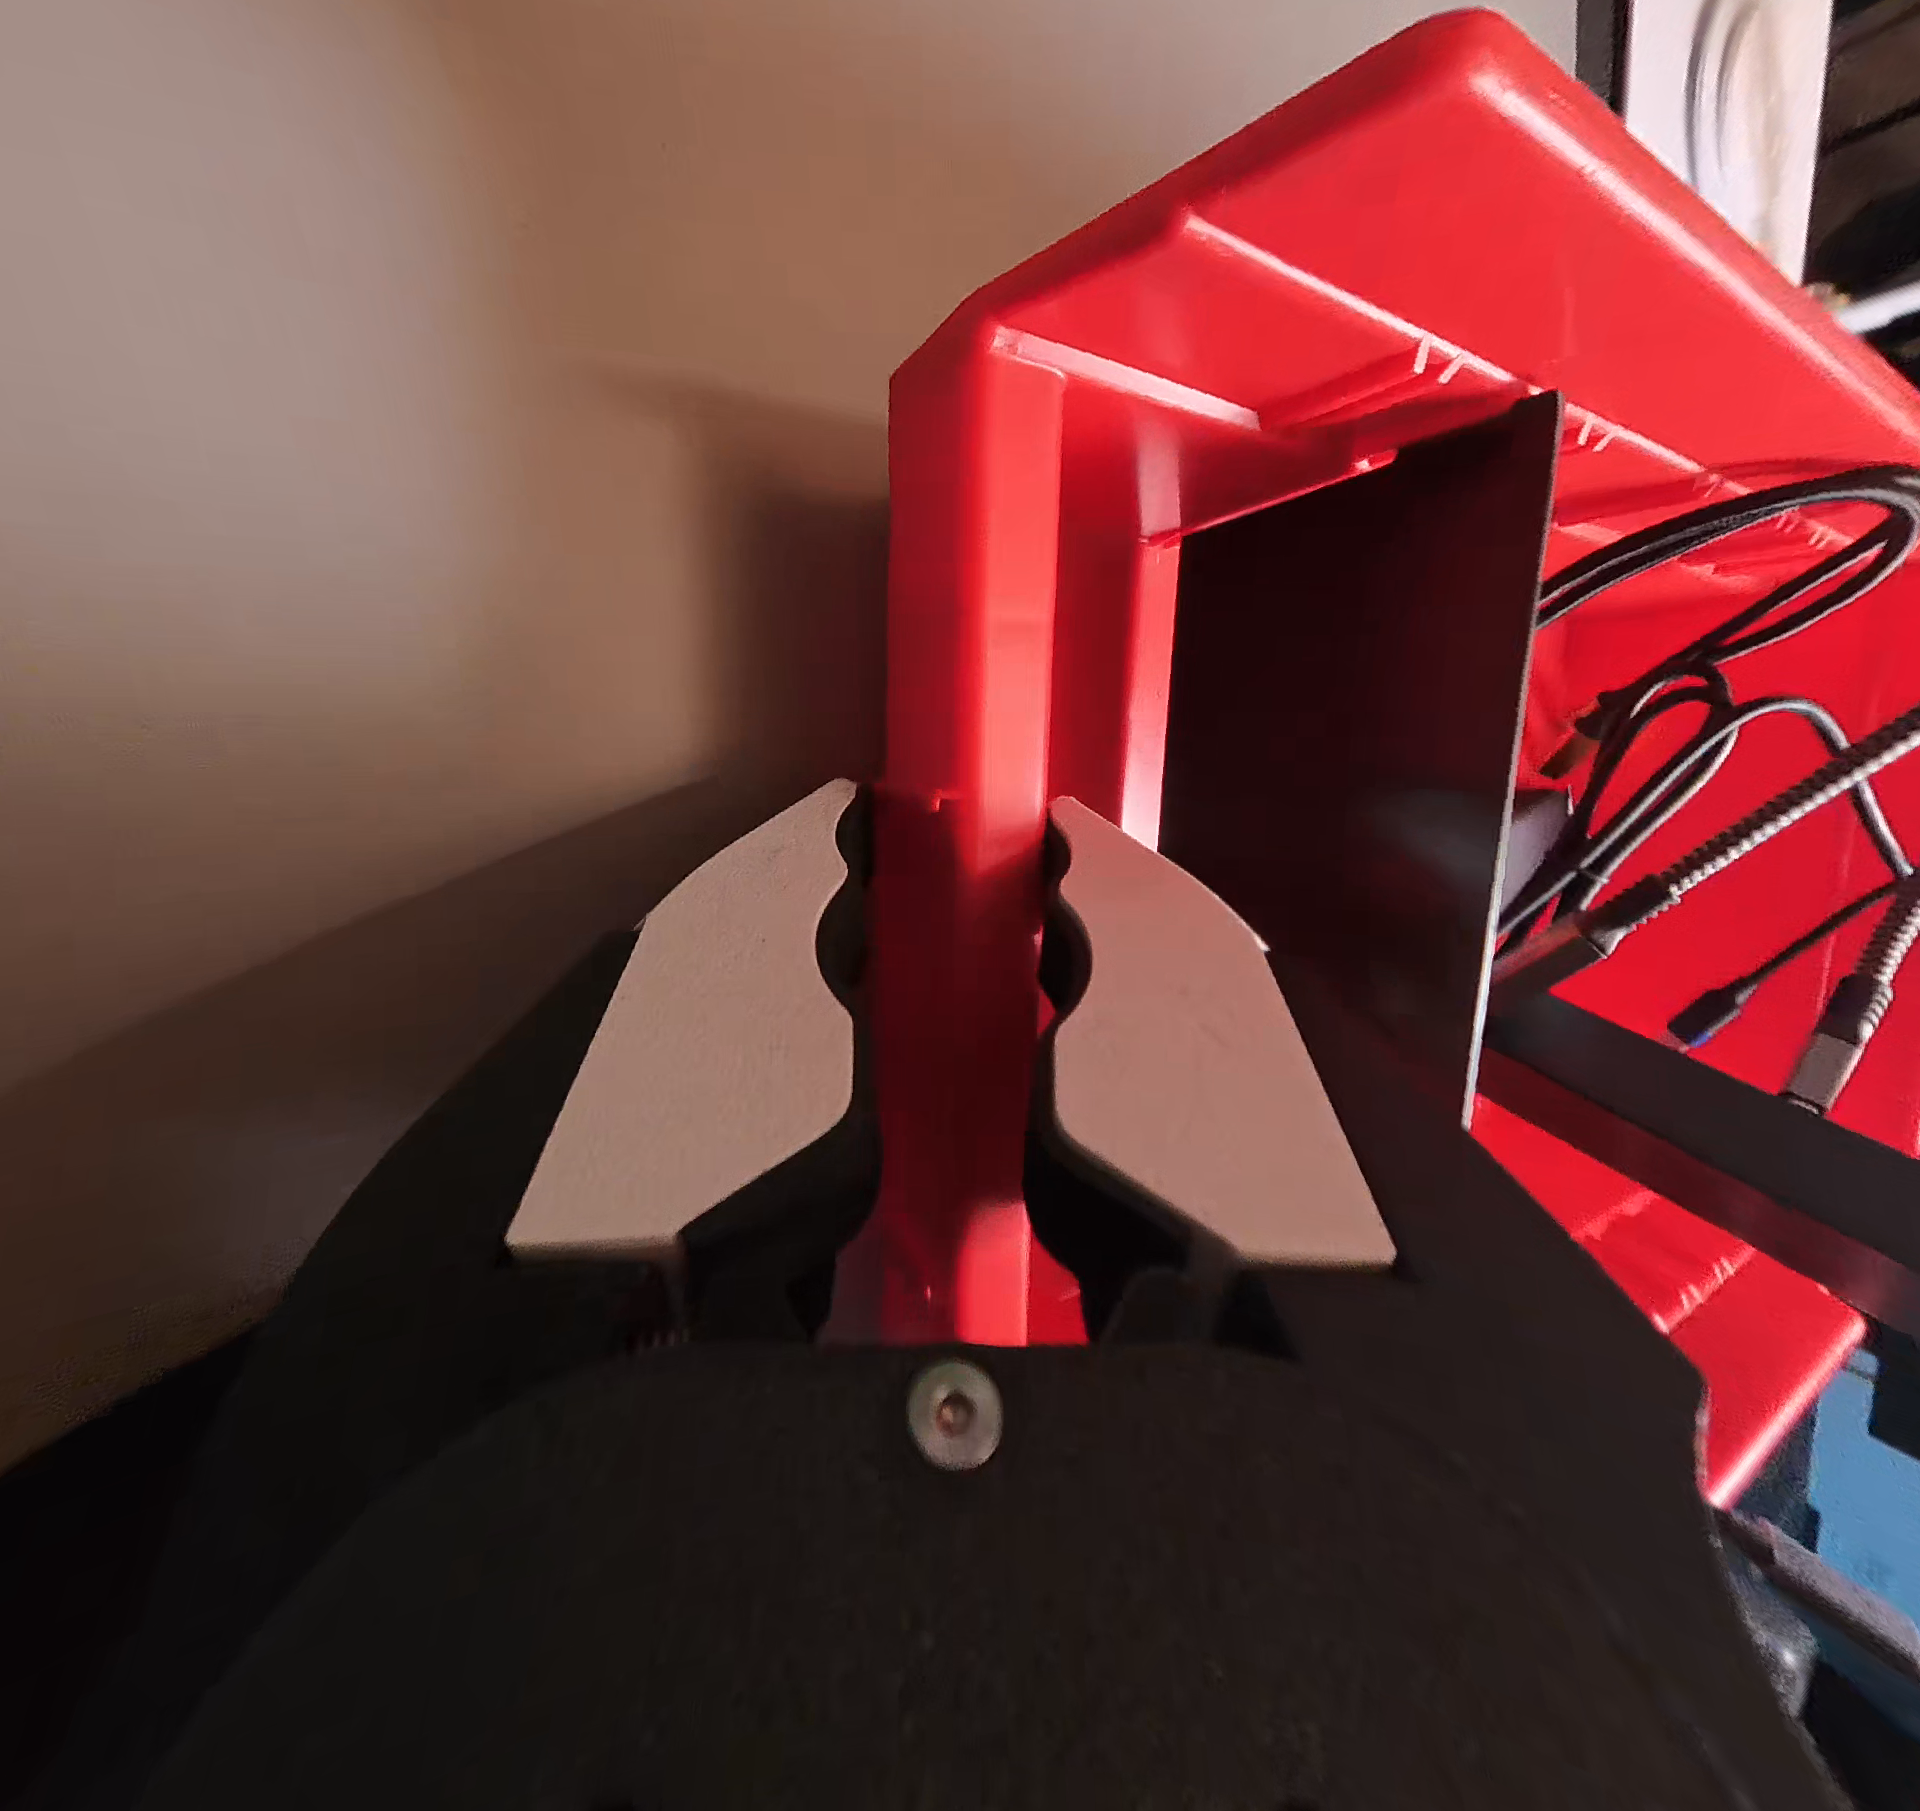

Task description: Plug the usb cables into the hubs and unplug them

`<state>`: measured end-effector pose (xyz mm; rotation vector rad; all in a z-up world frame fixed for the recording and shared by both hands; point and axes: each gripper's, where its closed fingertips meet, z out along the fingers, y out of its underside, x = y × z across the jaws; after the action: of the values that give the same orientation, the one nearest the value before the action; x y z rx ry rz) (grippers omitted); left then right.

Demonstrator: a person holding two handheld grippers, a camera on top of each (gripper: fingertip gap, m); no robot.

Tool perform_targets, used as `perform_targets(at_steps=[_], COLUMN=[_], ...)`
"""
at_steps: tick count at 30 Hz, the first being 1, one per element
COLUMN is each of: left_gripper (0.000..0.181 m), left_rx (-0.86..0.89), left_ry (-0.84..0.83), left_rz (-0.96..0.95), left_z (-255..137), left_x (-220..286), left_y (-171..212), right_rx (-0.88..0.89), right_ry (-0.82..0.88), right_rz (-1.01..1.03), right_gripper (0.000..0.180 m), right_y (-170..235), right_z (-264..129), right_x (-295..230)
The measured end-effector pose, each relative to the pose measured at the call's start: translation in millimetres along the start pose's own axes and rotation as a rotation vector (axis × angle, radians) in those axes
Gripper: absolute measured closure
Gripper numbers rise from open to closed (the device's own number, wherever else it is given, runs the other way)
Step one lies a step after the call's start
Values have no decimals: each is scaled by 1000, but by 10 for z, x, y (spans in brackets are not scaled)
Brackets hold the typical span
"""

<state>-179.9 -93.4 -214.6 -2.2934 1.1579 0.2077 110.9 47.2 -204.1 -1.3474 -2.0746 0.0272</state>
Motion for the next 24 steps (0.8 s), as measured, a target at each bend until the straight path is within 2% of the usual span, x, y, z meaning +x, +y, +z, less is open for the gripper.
perform_targets(at_steps=[9,11,14,17,19,24], left_gripper=[151,151,141,140,139,139], left_rx=[98,124,167,287,398,593], left_ry=[58,51,46,29,68,247], left_rz=[194,188,104,-12,-122,-399], left_z=[338,367,310,89,-81,-316], left_x=[124,79,33,62,178,571], left_y=[-863,-968,-1050,-1169,-1283,-1615], right_rx=[62,71,138,304,381,481], right_ry=[17,38,129,209,315,646], right_rz=[-64,-65,-16,203,366,860], right_gripper=[148,148,149,147,146,136], right_y=[-427,-484,-592,-698,-594,181], right_z=[-94,-129,-278,-629,-892,-1463], right_x=[-403,-467,-478,-397,-264,72])
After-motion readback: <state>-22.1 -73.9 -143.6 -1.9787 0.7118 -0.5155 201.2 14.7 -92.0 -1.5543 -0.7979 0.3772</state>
